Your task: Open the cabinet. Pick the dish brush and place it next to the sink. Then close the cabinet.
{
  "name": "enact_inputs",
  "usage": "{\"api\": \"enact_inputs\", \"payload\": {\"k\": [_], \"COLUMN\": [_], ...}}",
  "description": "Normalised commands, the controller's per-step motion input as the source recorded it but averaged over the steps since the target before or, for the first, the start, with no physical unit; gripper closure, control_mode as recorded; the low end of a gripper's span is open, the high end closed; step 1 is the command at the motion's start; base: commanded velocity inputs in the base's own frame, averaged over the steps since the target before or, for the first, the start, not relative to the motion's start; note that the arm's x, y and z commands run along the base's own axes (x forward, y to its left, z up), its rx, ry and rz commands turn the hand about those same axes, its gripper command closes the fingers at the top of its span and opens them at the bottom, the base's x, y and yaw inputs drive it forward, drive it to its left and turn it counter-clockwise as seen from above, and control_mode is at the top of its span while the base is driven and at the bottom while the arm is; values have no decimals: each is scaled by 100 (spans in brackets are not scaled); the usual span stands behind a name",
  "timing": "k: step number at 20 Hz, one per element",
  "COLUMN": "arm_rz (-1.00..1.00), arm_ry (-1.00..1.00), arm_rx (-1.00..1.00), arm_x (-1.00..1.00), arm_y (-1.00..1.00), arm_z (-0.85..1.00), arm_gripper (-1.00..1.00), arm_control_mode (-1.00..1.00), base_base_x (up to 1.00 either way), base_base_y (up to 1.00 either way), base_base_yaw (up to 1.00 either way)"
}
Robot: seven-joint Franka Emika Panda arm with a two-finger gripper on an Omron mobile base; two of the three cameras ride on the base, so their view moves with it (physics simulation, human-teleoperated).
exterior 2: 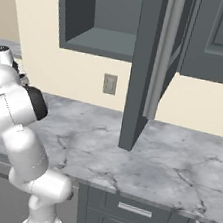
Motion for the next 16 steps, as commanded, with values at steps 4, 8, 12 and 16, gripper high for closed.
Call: {"api": "enact_inputs", "payload": {"k": [4, 8, 12, 16], "arm_rz": [8, 3, 0, 0], "arm_ry": [1, 0, 2, 0], "arm_rx": [0, 0, 0, 0], "arm_x": [41, 33, 35, 23], "arm_y": [50, 49, 53, 38], "arm_z": [-32, -26, -24, -43], "arm_gripper": [100, 100, 100, 100], "arm_control_mode": [-100, -100, -100, -100], "base_base_x": [0, 0, 0, 0], "base_base_y": [0, 0, 0, 0], "base_base_yaw": [0, 0, 0, 0]}}
